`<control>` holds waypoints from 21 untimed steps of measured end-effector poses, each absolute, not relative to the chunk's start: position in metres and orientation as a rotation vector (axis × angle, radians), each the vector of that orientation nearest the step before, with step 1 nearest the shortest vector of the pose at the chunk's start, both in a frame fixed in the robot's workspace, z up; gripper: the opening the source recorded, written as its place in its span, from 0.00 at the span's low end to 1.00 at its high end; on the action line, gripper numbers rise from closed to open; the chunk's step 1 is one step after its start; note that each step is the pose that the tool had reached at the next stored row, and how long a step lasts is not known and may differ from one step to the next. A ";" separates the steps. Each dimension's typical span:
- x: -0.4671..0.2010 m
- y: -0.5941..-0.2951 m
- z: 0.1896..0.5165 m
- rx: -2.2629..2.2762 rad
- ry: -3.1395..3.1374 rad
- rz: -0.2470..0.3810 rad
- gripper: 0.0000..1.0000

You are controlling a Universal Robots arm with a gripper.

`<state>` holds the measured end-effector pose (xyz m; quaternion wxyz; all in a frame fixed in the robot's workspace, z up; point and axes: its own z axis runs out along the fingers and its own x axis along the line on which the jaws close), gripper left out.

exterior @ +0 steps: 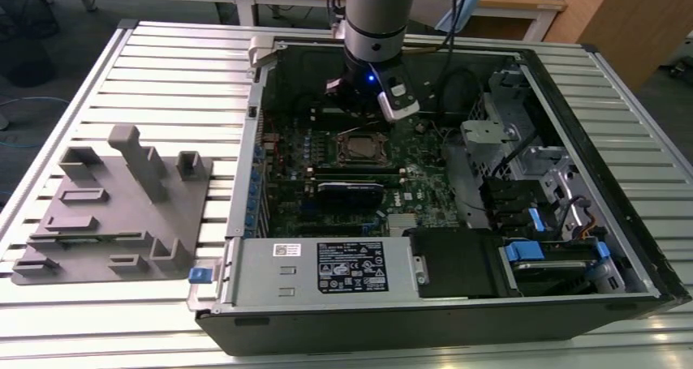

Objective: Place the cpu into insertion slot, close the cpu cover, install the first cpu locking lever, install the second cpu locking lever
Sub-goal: 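Install the first cpu locking lever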

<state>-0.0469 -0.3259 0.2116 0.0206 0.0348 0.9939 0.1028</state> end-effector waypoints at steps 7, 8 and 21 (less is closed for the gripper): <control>-0.047 -0.326 0.211 0.152 3.078 0.318 0.10; -0.047 -0.326 0.211 0.164 3.076 0.317 0.10; -0.047 -0.323 0.210 0.225 3.068 0.316 0.10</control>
